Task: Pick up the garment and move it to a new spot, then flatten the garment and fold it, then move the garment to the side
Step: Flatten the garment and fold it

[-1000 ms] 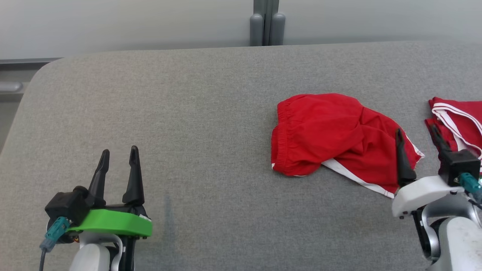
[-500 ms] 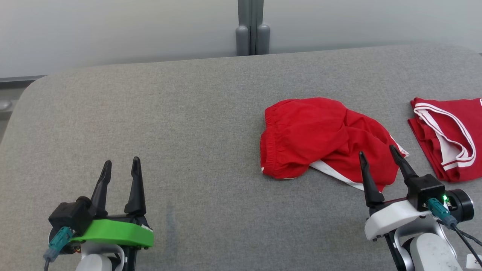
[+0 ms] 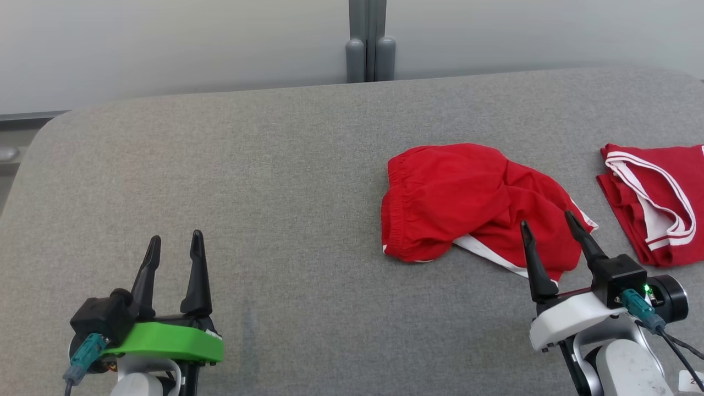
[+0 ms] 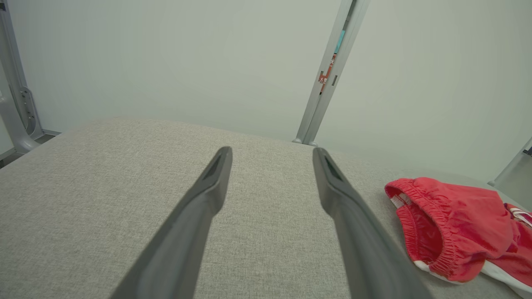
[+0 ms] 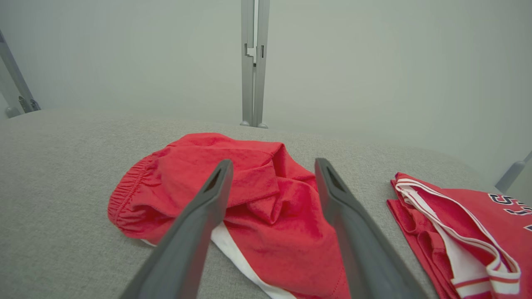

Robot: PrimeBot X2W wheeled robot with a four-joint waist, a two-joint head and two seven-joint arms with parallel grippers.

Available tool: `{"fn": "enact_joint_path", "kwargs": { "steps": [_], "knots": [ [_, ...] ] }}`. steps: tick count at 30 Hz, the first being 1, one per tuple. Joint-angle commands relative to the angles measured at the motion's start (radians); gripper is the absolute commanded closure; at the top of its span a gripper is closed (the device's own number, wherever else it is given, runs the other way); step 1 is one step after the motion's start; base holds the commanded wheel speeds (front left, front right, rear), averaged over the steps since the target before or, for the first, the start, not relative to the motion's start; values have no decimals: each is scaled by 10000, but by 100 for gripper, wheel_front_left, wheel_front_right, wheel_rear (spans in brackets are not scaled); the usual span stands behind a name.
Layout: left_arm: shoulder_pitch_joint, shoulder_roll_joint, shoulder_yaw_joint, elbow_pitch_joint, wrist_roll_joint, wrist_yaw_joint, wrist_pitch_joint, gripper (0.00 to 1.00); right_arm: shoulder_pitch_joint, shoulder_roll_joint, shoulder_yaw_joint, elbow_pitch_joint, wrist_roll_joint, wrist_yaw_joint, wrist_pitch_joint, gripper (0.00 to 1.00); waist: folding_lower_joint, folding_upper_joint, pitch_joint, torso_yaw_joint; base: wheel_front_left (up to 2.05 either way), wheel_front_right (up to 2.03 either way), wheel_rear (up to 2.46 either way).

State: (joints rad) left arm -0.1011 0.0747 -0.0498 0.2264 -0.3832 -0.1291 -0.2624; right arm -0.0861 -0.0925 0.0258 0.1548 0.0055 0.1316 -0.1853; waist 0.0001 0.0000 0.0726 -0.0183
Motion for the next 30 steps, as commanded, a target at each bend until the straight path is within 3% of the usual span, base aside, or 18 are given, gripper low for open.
{"fn": "enact_joint_path", "kwargs": {
  "steps": [1,7,19,30],
  "knots": [
    [177,-7,36,-64,69,-18,-27,0,-66,-26,29,2,38,-20,-6,0,-1,0,18,-21,0,0,0],
    [-30,78,-333,106,241,-18,-27,0,44,44,-122,189,254,-20,177,0,-1,0,182,-219,0,0,0],
    [-2047,483,-4205,2911,-411,-6,481,0,-240,250,-94,1521,976,-20,1899,0,-1,0,1062,-1187,0,0,0],
    [-3689,645,-6370,4646,-1141,-6,104,0,-1305,360,164,2977,1597,-20,1653,0,-1,0,1680,-1739,0,0,0]
  ]
}}
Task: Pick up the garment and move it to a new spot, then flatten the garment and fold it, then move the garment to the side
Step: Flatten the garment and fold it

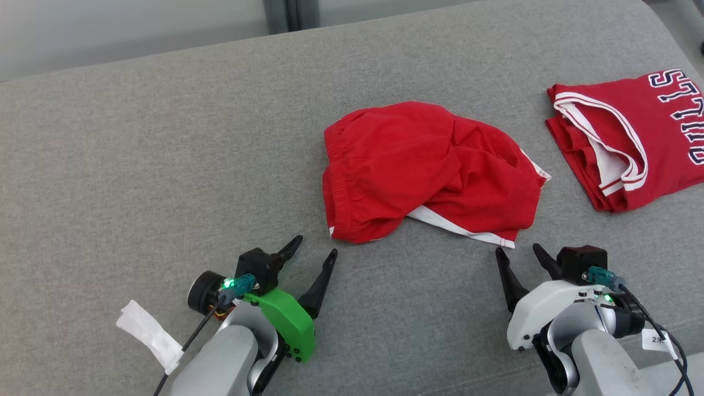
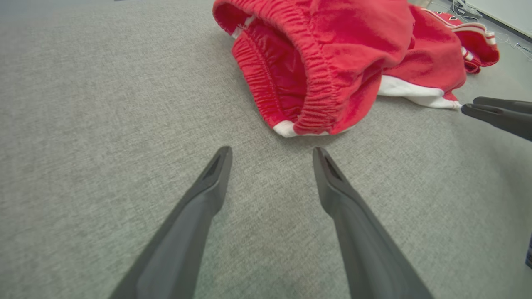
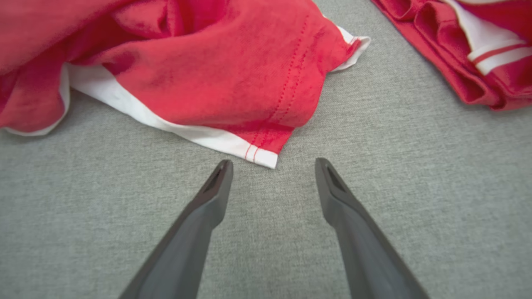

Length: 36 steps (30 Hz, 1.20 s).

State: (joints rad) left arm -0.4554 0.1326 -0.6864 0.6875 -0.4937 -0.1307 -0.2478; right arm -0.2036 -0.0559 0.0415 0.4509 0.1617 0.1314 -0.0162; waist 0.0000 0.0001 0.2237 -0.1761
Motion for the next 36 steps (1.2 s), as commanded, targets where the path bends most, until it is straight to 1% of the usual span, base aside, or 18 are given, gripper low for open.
{"fn": "enact_joint_path", "kwargs": {
  "steps": [1,7,11,14,17,19,22,31,32,33,34,35,36],
  "knots": [
    [-256,51,-135,166,-101,9,-91,0,-224,1,26,163,60,-16,-94,0,0,-1,202,-180,0,0,0],
    [-785,-59,-670,516,-322,9,-183,0,-695,36,226,807,289,-16,-387,0,0,-1,306,-187,0,0,0],
    [-982,-74,-586,320,-244,9,-175,0,-923,47,302,1051,376,-16,-583,0,0,-1,352,-165,0,0,0],
    [-999,-72,-748,231,-142,9,-170,0,-1001,51,381,1217,422,-16,-684,0,0,-1,381,-148,0,0,0],
    [-1042,-69,-990,297,-117,9,-170,0,-1076,54,483,1317,448,-16,-717,0,0,-1,421,-134,0,0,0],
    [-1106,-72,-1176,254,-113,9,-171,0,-1110,62,640,1304,721,-15,-735,0,0,-1,462,-126,0,0,0],
    [-1182,-32,-1225,128,-147,9,-172,0,-1138,56,748,1276,896,-15,-799,0,0,-1,521,-139,0,0,0],
    [-1317,47,-1446,263,-251,9,-171,0,-1288,57,803,1514,804,-15,-712,0,0,-1,692,-168,0,0,0],
    [-1336,56,-1445,268,-272,9,-171,0,-1303,59,843,1541,858,-15,-695,13,0,-1,704,-169,0,0,0],
    [-1347,65,-1448,276,-284,9,-171,0,-1317,59,867,1565,892,-15,-668,18,0,-1,713,-169,0,0,0],
    [-1354,65,-1462,294,-309,9,-171,5,-1327,59,880,1606,908,-15,-619,52,0,-1,723,-168,0,0,0],
    [-1356,58,-1489,317,-328,9,-171,25,-1329,59,897,1630,888,-15,-588,62,0,-1,729,-167,0,0,0],
    [-1386,45,-1522,340,-327,9,-172,60,-1331,61,905,1648,880,-15,-572,84,0,-1,735,-169,0,0,0]
  ]
}}
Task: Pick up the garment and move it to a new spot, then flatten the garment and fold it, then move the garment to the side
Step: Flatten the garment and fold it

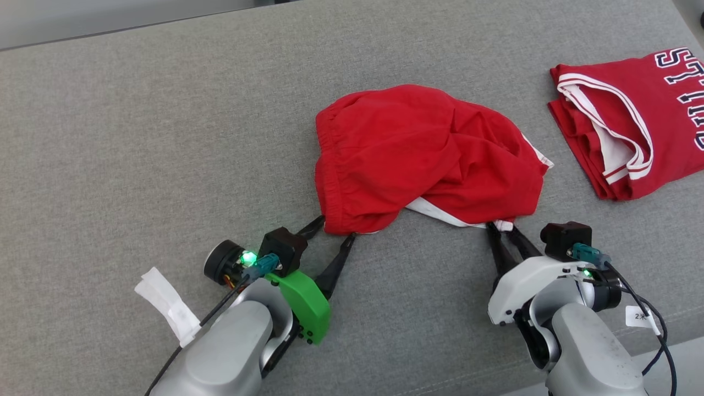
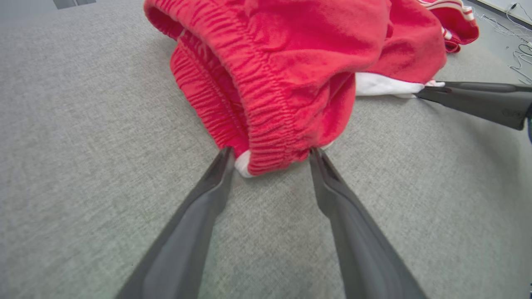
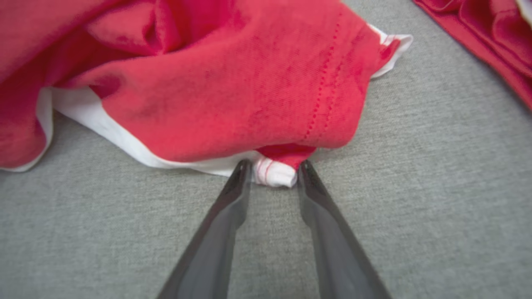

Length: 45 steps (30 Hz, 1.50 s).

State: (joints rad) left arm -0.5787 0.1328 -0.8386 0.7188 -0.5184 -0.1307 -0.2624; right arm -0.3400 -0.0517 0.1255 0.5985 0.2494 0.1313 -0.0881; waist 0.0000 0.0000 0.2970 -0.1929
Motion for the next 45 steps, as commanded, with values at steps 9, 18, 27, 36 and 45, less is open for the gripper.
{"fn": "enact_joint_path", "kwargs": {
  "steps": [9,18,27,36,45],
  "knots": [
    [-394,69,-198,-599,-286,9,-26,100,111,-23,-145,41,-101,-19,-110,100,0,0,-56,-87,0,0,0],
    [360,508,778,-2780,-1187,9,-26,100,446,-524,-655,-2282,-61,-14,-423,100,0,0,-406,147,0,0,0],
    [365,936,1266,-5208,-3290,9,137,100,748,-1201,-1643,-6257,290,-15,846,100,0,0,-771,633,0,0,0],
    [-1875,1152,1897,-5319,-5114,134,1977,100,-2001,-1778,-1313,-6004,1808,-8,2590,100,0,0,658,626,0,0,0],
    [-6025,1412,2769,-2131,-4007,590,1678,100,-7696,-1143,-1275,-1927,2072,-7,785,100,0,0,2234,197,0,0,0]
  ]
}}
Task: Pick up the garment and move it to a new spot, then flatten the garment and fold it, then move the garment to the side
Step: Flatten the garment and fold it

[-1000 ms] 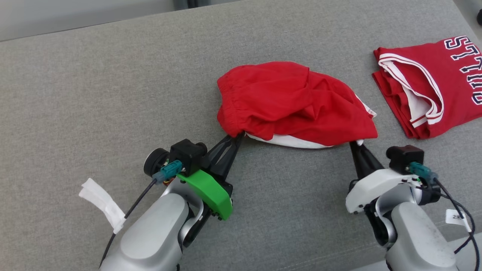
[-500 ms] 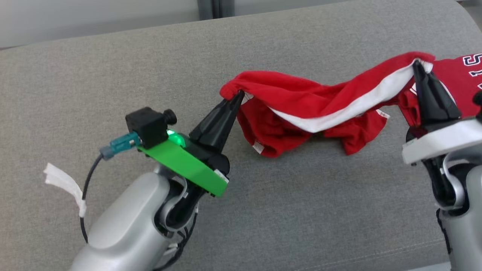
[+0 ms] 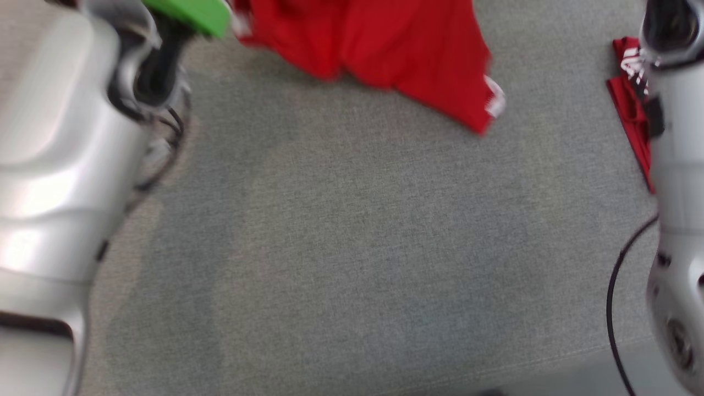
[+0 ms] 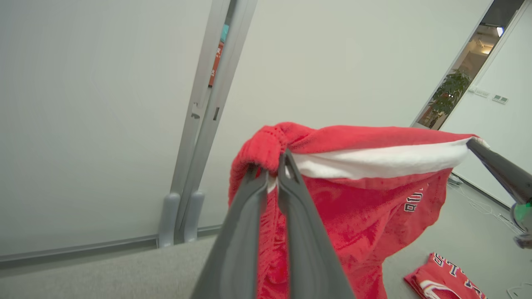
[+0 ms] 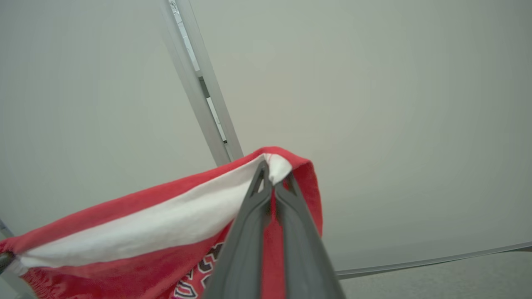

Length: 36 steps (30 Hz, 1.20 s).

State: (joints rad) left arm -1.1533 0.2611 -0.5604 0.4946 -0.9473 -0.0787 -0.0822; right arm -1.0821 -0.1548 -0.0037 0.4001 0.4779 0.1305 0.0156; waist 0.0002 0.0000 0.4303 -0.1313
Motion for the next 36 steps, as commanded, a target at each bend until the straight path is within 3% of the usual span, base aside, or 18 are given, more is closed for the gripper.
{"fn": "enact_joint_path", "kwargs": {
  "steps": [1,5,10,14,20,29,36],
  "knots": [
    [-634,206,-157,363,693,105,-317,100,-713,-92,137,309,-330,-1,-679,100,-2,0,919,-404,0,0,0],
    [-1873,-293,-80,996,1154,14,-1289,100,-2249,-284,424,976,-675,-2,-2325,100,-2,0,909,-206,0,0,0],
    [-2353,-617,174,1075,1760,-164,-1793,100,-2787,-457,619,1120,-712,-1,-2766,100,-2,0,977,112,0,0,0],
    [-1493,-903,-11,1092,1973,-381,-1827,100,-1754,-963,1503,1273,-505,-8,-2799,100,-2,0,1161,363,0,0,0],
    [688,-1009,-647,826,2087,-517,-1835,100,1104,-1800,2590,1092,775,-5,-2297,100,-2,0,1037,691,0,0,0],
    [4158,399,-1889,-228,1145,-488,-1836,100,5798,-2902,2848,-1235,2307,-1,-473,100,-2,0,-575,475,0,0,0],
    [6707,1444,-2406,-1209,1069,363,-1194,100,8442,-3162,2332,-2855,2154,-7,1354,100,-2,0,-2002,96,0,0,0]
  ]
}}
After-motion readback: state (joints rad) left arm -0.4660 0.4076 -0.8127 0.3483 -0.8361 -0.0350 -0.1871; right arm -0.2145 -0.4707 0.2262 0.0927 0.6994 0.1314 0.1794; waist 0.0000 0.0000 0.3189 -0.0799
